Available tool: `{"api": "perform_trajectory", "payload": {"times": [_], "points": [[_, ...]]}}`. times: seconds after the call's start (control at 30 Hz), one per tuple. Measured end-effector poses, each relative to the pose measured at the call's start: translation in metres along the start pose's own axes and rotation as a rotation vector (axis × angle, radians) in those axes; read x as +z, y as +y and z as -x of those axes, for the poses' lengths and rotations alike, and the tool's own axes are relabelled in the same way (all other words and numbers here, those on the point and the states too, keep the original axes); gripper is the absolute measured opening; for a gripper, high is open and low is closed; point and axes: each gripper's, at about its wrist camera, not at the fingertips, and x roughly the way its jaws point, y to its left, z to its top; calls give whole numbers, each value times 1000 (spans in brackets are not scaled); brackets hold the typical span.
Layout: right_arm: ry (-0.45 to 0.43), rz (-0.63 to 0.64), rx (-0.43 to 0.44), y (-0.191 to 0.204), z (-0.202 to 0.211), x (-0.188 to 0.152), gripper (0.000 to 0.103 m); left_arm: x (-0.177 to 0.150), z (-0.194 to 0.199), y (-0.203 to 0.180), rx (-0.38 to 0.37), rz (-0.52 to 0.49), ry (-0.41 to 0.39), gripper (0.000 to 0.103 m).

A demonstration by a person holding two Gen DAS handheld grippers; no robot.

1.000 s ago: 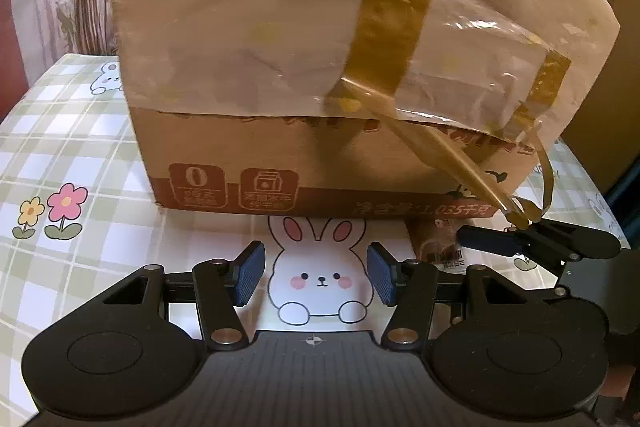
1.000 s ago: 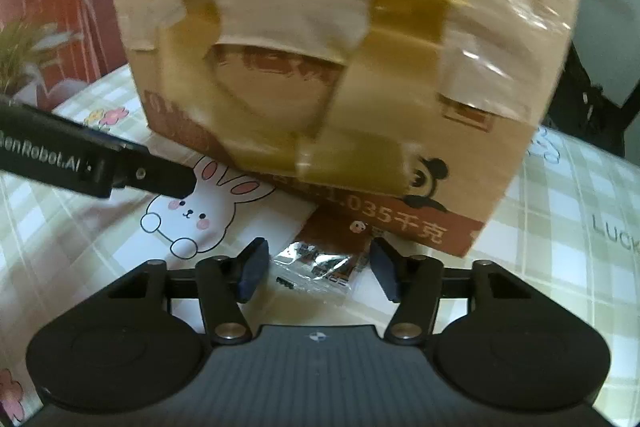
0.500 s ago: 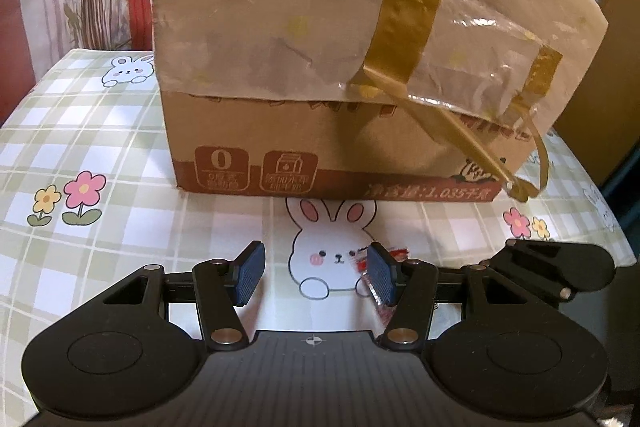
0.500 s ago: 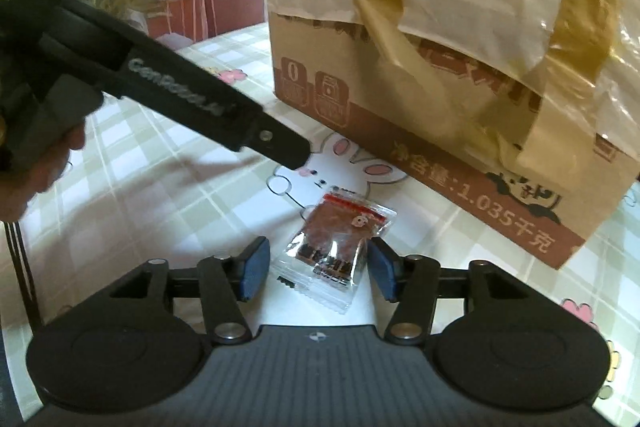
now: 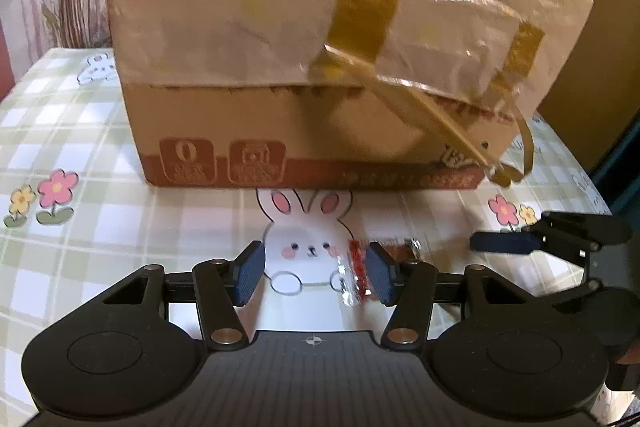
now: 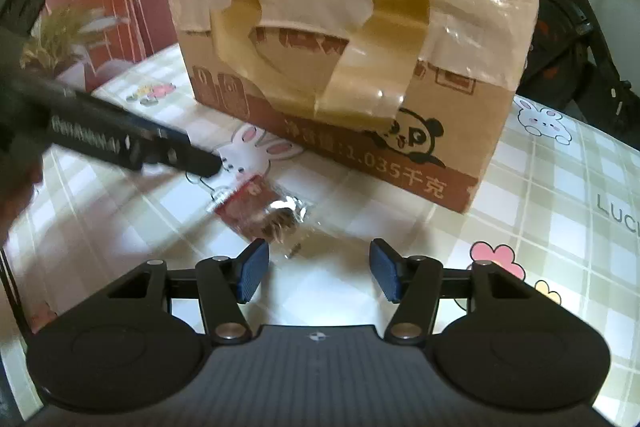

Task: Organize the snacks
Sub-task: 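Lower the open right tool around the clear-wrapped brown snack on the table, then close the right tool on the clear-wrapped brown snack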

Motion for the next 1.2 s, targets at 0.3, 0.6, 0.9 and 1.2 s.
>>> {"api": "perform_trajectory", "payload": {"times": [0.3,0.6,0.9,1.2], "points": [[5,96,-31,28,-18,4,58,-10,-13,-10,-42,2,28,47],[-13,95,-6,28,-22,3,56,-6,-24,-15,-72,17,26,46],[-25,105,9,35,-28,5,54,-8,-24,-26,-117,-1,37,45],[-24,108,12,35,-28,4,54,-7,-26,-37,-130,-8,45,34]]}}
